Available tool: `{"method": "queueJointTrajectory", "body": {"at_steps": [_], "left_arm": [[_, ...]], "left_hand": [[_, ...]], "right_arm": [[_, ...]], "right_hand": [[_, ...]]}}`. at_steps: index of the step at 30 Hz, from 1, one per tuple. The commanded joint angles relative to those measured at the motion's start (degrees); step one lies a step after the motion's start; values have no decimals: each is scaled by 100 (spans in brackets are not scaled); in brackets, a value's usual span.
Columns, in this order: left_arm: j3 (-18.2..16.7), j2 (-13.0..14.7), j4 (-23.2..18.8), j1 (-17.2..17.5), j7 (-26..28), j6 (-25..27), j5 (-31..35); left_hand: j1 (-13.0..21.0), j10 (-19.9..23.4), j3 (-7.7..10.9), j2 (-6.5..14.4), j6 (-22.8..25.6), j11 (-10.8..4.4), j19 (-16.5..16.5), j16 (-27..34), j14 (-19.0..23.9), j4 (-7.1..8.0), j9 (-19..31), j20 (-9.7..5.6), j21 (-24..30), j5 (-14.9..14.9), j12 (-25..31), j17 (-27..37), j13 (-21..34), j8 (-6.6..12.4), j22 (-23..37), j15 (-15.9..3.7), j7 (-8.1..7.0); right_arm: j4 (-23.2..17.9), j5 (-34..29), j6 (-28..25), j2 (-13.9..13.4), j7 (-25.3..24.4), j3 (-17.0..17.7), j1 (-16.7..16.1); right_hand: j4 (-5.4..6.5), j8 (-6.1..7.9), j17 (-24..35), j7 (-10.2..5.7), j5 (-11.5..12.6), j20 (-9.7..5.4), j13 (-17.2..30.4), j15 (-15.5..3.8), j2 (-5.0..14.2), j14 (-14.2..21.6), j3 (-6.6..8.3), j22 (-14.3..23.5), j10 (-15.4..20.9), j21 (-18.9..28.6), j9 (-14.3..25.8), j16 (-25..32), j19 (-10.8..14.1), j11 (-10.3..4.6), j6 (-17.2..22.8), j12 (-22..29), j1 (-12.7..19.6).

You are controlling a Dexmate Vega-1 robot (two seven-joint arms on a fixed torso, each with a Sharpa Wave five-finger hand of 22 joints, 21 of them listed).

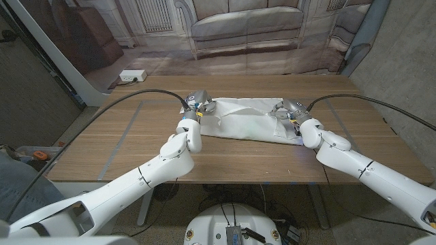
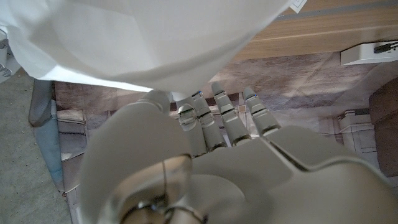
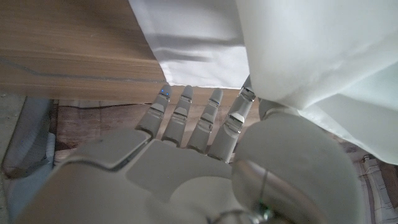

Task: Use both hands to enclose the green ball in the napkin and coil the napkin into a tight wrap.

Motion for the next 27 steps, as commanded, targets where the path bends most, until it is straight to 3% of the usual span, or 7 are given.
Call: {"method": "queueJointTrajectory", "body": {"at_steps": [1, 12, 27], "left_arm": [[57, -158, 496, -209, -179, -199, -43], [238, -312, 1164, -349, 96, -403, 77], [59, -547, 2002, -364, 359, -1257, -492]], "left_hand": [[-17, -15, 24, -34, -66, 10, -51, 5, -22, -11, 19, 1, 13, -16, 14, 12, 25, -28, 10, -260, -18], [-101, -291, 39, -125, -387, -20, -128, 2, -154, -32, 30, 2, 17, -33, -13, 23, 33, -120, 11, -230, -80], [-124, -307, 43, -209, -441, -51, -134, 18, -168, -72, 36, -10, 31, -49, 17, 23, 36, -113, 11, -276, -123]], "right_arm": [[347, -101, -76, 95, -51, -325, 259], [277, -149, -234, 97, -40, -397, 264], [-37, -254, -521, 34, -42, -410, 203]], "right_hand": [[-6, -21, 30, 2, -17, -3, 9, -18, -1, -4, 43, 20, -32, 14, 13, 20, -15, 1, 27, -7, -57], [-6, -31, 33, 1, -16, 2, 9, -30, -2, -9, 50, 20, -54, 20, 13, 20, -17, -21, 12, -14, -68], [-6, -35, 35, 2, -14, 2, 10, -48, -3, 7, 61, 20, -64, 27, 13, 28, -20, -22, 8, -14, -81]]}}
